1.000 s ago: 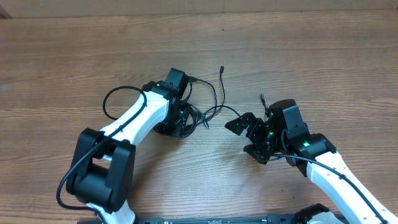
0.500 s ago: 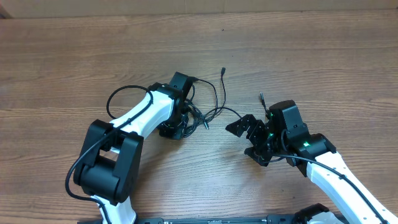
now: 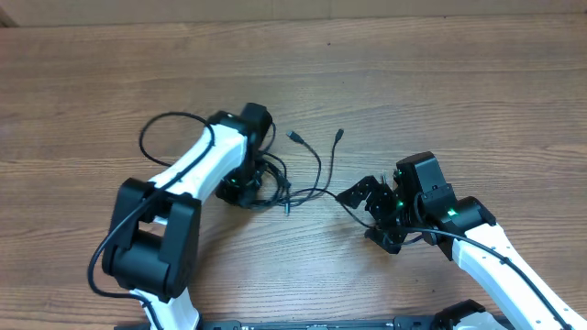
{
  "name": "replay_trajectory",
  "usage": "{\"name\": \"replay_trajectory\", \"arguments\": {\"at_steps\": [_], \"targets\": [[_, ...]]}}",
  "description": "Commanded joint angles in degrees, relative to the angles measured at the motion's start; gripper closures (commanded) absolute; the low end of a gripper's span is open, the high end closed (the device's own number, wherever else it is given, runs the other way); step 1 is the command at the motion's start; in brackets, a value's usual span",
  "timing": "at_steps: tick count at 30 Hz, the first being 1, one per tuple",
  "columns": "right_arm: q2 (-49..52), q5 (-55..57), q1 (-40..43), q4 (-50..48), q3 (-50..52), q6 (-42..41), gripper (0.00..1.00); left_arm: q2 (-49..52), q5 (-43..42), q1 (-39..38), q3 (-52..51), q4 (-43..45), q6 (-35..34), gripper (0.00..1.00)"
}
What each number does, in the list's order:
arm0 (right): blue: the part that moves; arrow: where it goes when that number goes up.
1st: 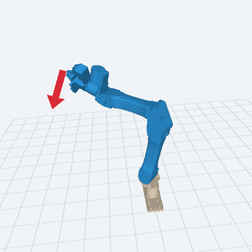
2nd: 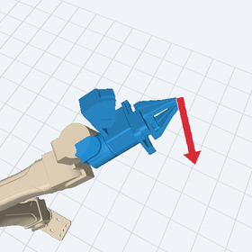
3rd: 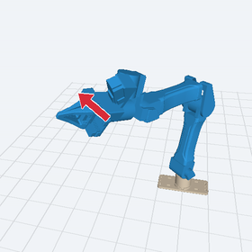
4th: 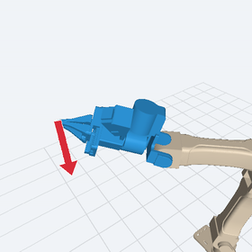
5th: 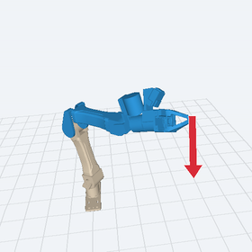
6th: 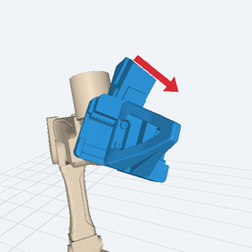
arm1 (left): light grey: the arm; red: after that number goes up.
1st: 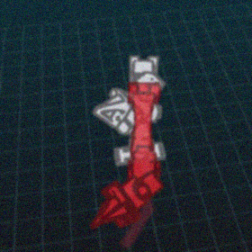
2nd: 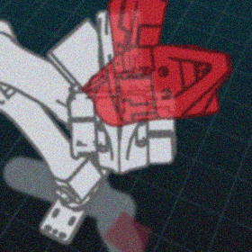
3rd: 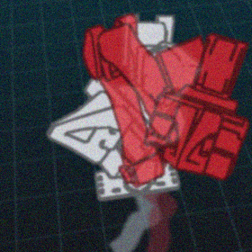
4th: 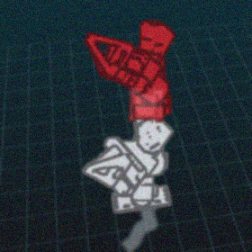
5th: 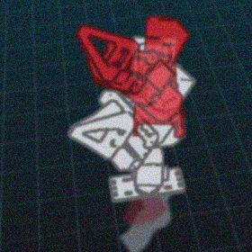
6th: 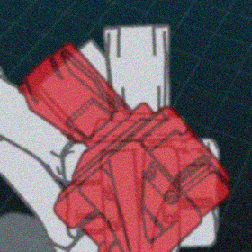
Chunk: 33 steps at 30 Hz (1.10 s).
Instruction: Untangle cables
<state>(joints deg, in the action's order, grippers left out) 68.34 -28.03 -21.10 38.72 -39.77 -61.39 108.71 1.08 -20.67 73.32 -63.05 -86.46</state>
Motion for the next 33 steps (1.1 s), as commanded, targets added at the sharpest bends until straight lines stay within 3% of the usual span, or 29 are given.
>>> {"name": "replay_trajectory", "arguments": {"at_steps": [1,8,14,23,27,33], "targets": [[-0.7,0.6,-0.3,0.0,-0.6,0.3,0.00,-4.4,4.0,0.1,3.9,-2.3,5.4,0.96],[-0.7,2.3,-0.3,-0.7,-0.6,0.1,0.00,-8.2,3.8,0.1,6.4,-4.7,10.2,0.96],[-0.7,0.9,-0.7,-7.4,-0.6,-1.9,0.00,-9.8,-0.4,0.1,7.6,-4.2,13.1,0.96],[1.1,1.0,-5.1,-20.3,-0.6,-7.3,0.00,-9.9,-11.8,0.1,9.4,3.7,31.1,0.96],[5.1,1.5,-6.8,-24.3,-0.6,-9.4,0.00,-10.1,-13.0,0.1,11.7,3.9,39.8,0.96],[11.3,0.8,-6.9,-27.6,-0.6,-14.4,0.00,-12.1,-13.2,0.0,13.6,3.7,44.1,0.96]]}}
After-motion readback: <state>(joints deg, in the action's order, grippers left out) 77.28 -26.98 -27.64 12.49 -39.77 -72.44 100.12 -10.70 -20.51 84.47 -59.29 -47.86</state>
